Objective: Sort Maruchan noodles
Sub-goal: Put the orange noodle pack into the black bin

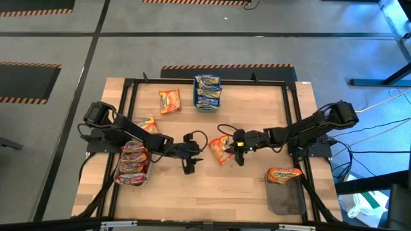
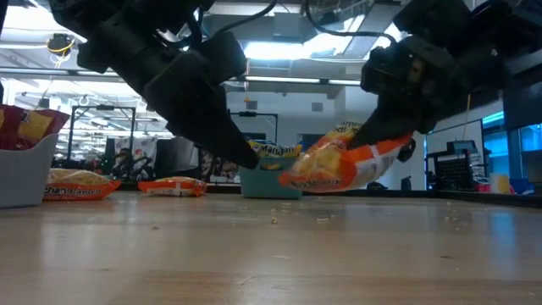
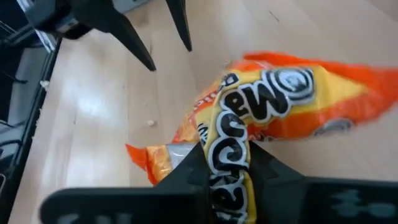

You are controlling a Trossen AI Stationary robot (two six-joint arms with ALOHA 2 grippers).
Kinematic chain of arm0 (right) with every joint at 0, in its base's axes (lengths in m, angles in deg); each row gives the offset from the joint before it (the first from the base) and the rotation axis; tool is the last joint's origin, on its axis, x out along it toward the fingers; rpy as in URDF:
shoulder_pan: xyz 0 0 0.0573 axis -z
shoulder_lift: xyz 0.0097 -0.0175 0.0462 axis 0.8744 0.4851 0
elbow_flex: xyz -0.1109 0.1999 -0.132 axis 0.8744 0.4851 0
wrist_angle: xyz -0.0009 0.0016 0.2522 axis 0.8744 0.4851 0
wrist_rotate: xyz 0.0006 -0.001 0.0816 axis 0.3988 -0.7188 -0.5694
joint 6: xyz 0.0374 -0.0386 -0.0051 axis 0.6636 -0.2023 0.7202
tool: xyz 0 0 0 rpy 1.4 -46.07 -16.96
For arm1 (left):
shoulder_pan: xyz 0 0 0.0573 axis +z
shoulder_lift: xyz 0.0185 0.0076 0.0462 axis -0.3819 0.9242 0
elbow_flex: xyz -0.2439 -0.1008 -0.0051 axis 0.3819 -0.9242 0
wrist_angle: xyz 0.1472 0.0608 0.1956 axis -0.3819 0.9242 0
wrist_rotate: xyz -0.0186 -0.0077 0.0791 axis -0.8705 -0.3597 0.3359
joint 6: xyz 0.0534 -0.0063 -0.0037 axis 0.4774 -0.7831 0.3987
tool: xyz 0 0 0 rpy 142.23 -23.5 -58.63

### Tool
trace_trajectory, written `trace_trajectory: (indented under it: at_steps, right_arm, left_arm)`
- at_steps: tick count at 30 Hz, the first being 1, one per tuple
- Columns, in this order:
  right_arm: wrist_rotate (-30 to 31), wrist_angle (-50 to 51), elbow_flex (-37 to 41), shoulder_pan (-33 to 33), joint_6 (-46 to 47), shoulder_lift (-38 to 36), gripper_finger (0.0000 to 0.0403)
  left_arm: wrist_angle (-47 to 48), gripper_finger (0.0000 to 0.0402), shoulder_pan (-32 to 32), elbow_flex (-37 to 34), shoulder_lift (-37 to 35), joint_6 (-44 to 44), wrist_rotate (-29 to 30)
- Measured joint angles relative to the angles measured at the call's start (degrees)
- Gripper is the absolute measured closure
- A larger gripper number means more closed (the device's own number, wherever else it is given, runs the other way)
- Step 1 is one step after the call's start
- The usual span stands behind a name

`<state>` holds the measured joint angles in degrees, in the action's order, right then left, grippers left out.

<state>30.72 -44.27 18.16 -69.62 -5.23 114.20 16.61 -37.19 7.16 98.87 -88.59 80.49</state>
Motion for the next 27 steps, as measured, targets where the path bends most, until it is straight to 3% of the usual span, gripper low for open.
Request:
trace_trajectory:
  at_steps: [6,15,21,27]
  right_arm:
    - [-0.22,2.9,0.01,0.0,-2.92,-1.82,0.0392]
    - [-2.01,8.32,0.01,-0.02,-7.99,-8.01,0.0385]
    - [-6.57,11.67,-0.02,-0.27,-10.17,-14.11,0.0393]
    - [-1.52,15.94,-0.02,-3.97,-12.79,-20.98,0.0387]
  left_arm:
    - [-0.84,0.0221,-0.02,0.02,0.0,-0.04,0.0]
    - [-1.06,0.0221,-0.04,0.02,0.0,-0.04,0.0]
    - [-1.09,0.0221,-0.04,0.02,0.0,-0.07,0.02]
    - [-1.97,0.0221,-0.02,0.02,0.0,-0.07,0.02]
